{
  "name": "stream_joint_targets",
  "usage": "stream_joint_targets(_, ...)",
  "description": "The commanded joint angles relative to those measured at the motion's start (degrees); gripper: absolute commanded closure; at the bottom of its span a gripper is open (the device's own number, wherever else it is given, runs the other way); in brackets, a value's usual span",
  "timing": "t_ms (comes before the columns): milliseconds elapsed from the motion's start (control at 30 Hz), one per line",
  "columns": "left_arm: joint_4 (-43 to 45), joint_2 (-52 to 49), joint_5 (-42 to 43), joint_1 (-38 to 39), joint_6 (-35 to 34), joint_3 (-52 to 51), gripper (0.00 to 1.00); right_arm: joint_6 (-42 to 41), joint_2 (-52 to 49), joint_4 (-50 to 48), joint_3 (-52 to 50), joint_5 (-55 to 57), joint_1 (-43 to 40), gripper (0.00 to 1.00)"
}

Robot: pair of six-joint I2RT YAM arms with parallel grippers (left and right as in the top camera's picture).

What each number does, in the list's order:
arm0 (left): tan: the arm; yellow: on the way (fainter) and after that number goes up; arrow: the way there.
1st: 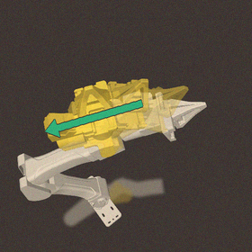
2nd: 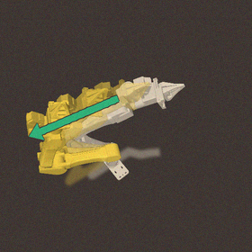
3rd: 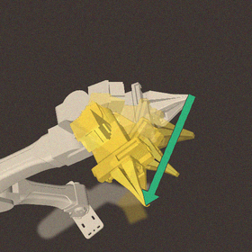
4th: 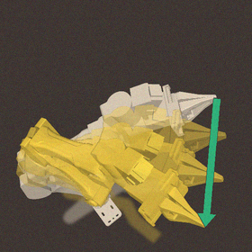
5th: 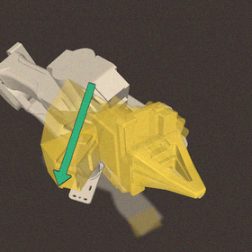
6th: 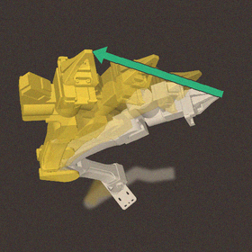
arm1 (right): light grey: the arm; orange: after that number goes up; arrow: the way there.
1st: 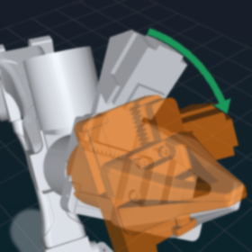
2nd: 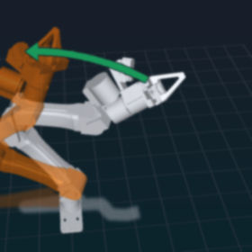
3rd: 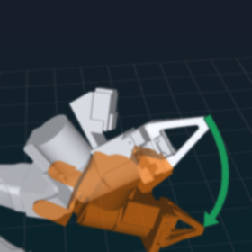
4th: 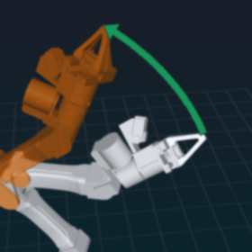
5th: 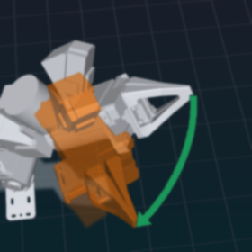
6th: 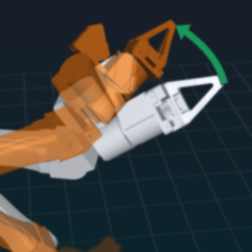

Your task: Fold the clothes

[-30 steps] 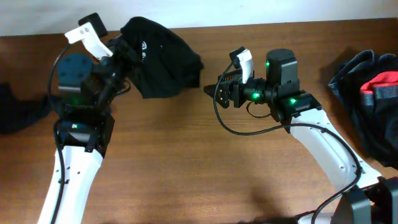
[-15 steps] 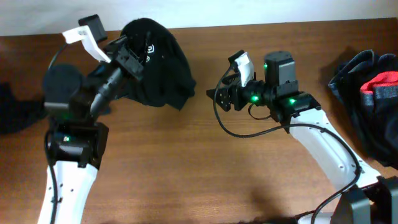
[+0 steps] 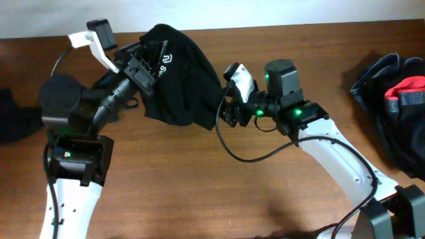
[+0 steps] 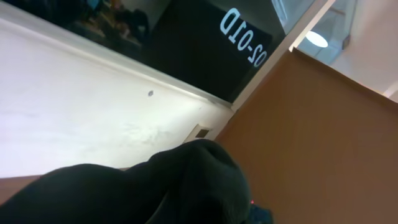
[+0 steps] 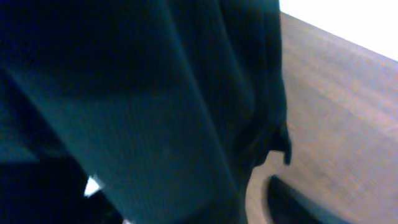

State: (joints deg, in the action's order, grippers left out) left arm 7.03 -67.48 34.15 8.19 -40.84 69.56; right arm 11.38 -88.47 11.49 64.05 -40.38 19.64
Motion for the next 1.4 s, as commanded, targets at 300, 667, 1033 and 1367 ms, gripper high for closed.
stream_joint_targets(300, -10.95, 1.18, -5.22, -0.09, 10.67, 1.90, 0.58, -1.33, 0.52, -0.33, 0.81, 4.94, -3.04, 0.96)
stream_joint_targets(667, -29.75, 0.70, -21.79, -0.09, 22.36, 1.90, 0.44, 0.44, 3.63, 7.37, 6.40, 8.98, -6.97, 0.96)
stream_joint_targets(1033, -42.73, -9.99, -21.51, -0.09, 22.99, 1.86, 0.44, 1.92, 3.69, 18.99, 19.76, 18.51, -6.97, 0.96)
stream_joint_targets(1367, -42.66, -14.58, -20.90, 0.04, 27.58, 1.86, 0.45, 1.90, 3.69, 23.50, 32.46, 28.55, -6.97, 0.96)
